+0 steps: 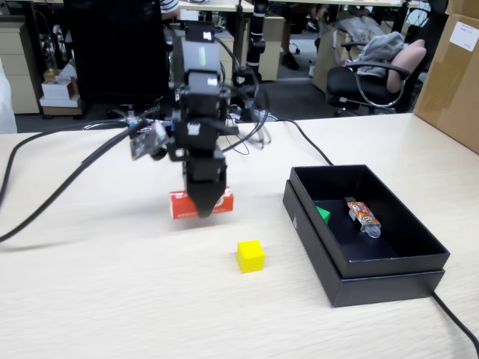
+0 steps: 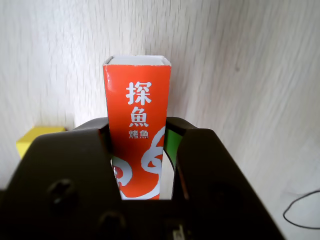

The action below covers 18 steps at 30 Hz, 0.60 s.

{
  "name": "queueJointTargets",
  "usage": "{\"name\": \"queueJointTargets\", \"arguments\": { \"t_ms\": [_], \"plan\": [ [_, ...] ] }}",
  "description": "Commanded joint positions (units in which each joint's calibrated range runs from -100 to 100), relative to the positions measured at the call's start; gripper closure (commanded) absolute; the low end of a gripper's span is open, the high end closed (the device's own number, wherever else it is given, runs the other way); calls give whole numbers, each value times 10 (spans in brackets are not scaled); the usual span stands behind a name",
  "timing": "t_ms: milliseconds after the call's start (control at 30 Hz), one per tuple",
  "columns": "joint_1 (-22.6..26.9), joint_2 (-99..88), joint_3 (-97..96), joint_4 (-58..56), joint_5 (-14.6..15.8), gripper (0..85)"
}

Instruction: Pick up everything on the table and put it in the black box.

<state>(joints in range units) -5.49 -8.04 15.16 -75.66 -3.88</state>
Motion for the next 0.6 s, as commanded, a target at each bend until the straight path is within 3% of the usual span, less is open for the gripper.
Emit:
{"name": "queueJointTargets", "arguments": {
  "t_ms": [0, 233, 433, 567],
  "plan": [
    [39, -145, 39, -39, 21, 811],
    [168, -223, 112, -39, 72, 810],
    [218, -80, 241, -39, 101, 810],
    [218, 63, 333, -39, 105, 810]
  ]
}}
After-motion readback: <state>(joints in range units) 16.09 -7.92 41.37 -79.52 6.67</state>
